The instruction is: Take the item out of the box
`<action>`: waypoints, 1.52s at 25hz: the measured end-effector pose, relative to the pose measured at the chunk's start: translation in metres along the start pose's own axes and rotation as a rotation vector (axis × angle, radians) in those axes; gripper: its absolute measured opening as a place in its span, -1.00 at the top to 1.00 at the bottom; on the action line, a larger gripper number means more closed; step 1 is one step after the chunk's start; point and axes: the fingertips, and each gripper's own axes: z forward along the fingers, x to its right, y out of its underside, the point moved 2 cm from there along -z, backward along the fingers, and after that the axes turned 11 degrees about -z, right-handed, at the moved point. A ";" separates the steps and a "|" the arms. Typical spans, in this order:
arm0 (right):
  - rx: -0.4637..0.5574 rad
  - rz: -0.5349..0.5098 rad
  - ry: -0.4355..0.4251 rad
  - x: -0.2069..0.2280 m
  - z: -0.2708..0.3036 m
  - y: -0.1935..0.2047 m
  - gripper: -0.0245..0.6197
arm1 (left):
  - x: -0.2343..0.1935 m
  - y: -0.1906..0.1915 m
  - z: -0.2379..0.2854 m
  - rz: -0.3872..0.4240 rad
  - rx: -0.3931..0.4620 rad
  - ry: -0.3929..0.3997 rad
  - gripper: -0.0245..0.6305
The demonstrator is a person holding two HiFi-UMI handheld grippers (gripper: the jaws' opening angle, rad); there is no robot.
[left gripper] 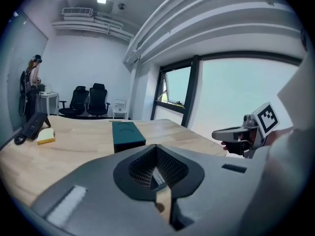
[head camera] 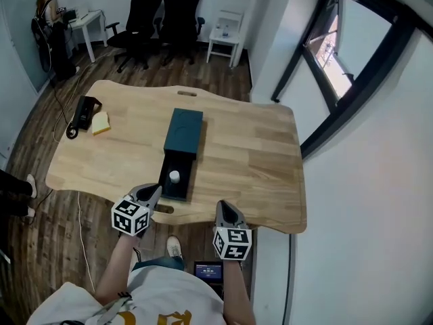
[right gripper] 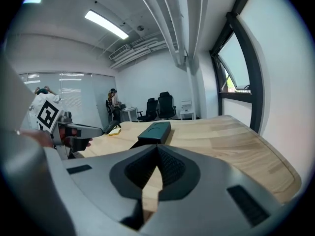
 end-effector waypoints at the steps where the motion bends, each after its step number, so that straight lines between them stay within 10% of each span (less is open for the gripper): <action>1: -0.001 0.003 0.003 0.001 0.017 -0.007 0.90 | -0.010 -0.006 0.011 0.022 -0.009 -0.004 0.93; 38: -0.020 0.033 0.001 -0.001 0.107 -0.031 0.90 | -0.077 -0.041 0.074 0.006 -0.019 0.045 0.93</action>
